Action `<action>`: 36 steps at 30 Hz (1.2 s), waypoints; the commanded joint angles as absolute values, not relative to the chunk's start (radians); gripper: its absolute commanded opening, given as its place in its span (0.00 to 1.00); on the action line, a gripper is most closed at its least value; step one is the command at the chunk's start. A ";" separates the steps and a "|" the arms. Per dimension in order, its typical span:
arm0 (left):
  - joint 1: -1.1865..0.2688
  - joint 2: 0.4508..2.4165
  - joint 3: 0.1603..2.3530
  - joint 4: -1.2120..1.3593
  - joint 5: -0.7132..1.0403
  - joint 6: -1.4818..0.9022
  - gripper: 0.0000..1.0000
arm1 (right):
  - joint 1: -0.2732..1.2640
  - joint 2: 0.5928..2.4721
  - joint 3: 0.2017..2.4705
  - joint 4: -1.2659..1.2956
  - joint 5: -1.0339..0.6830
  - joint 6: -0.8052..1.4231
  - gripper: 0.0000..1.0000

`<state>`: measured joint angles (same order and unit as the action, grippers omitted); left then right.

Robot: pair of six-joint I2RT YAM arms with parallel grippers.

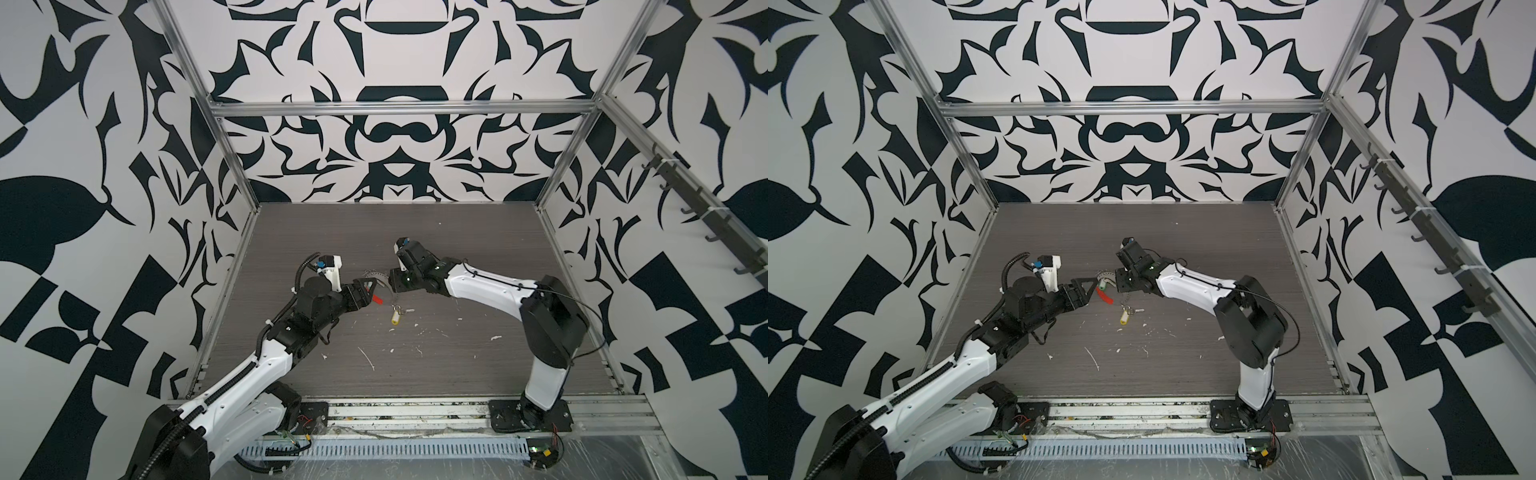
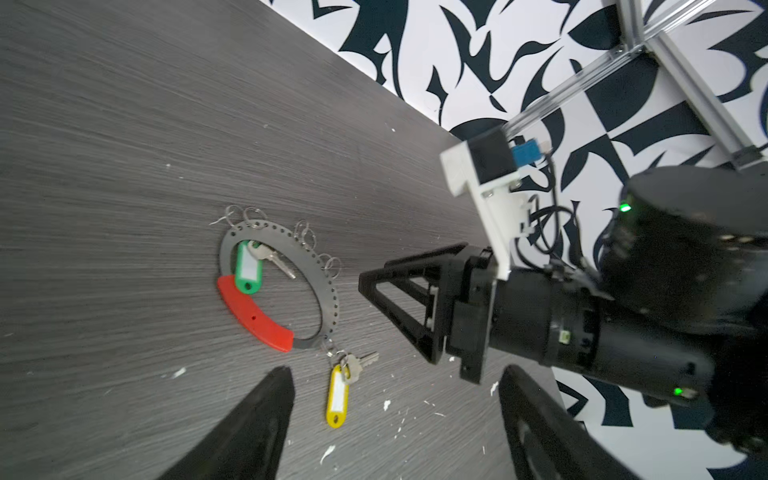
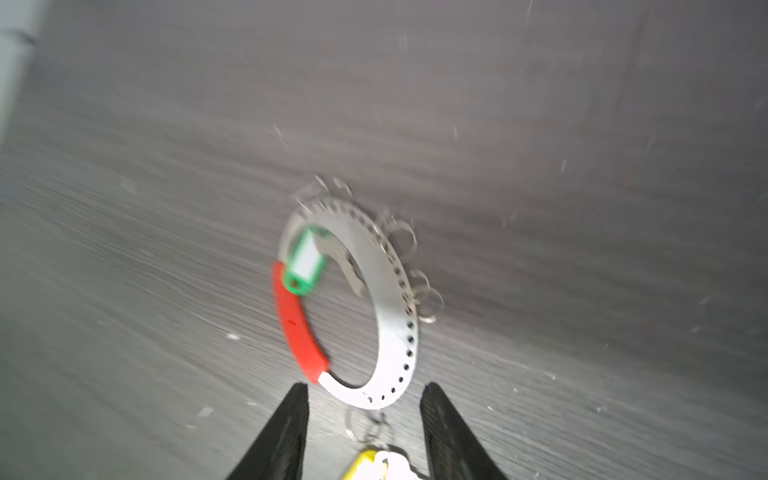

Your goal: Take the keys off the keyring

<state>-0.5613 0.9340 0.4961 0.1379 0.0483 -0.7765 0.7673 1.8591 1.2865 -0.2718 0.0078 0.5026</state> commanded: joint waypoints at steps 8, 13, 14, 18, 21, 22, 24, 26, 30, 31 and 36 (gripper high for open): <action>-0.560 0.950 0.475 0.032 -0.037 -0.796 0.81 | 0.764 1.936 1.365 -0.323 0.063 0.445 0.49; -0.560 0.964 0.469 0.041 -0.033 -0.807 0.81 | 0.764 1.964 1.370 -0.300 0.087 0.498 0.51; -0.560 0.965 0.468 0.043 -0.033 -0.807 0.81 | 0.765 1.972 1.378 -0.303 0.104 0.502 0.52; -0.560 0.966 0.472 0.040 -0.029 -0.802 0.81 | 0.764 2.001 1.409 -0.317 0.136 0.513 0.54; -0.560 0.966 0.471 0.038 -0.029 -0.798 0.82 | 0.766 2.021 1.423 -0.331 0.145 0.511 0.54; -0.560 0.966 0.470 0.040 -0.029 -0.799 0.82 | 0.765 2.025 1.426 -0.326 0.140 0.513 0.54; -0.560 0.969 0.466 0.047 -0.029 -0.802 0.82 | 0.766 2.038 1.433 -0.329 0.142 0.517 0.54; -0.560 0.975 0.463 0.055 -0.026 -0.804 0.82 | 0.767 2.052 1.440 -0.330 0.133 0.517 0.54; -0.560 0.991 0.465 0.067 -0.019 -0.805 0.82 | 0.778 2.061 1.445 -0.321 0.118 0.509 0.54; -0.560 0.995 0.466 0.067 -0.019 -0.805 0.82 | 0.779 2.064 1.451 -0.326 0.118 0.508 0.54; -0.560 1.000 0.467 0.074 -0.017 -0.806 0.82 | 0.784 2.089 1.483 -0.387 0.134 0.503 0.53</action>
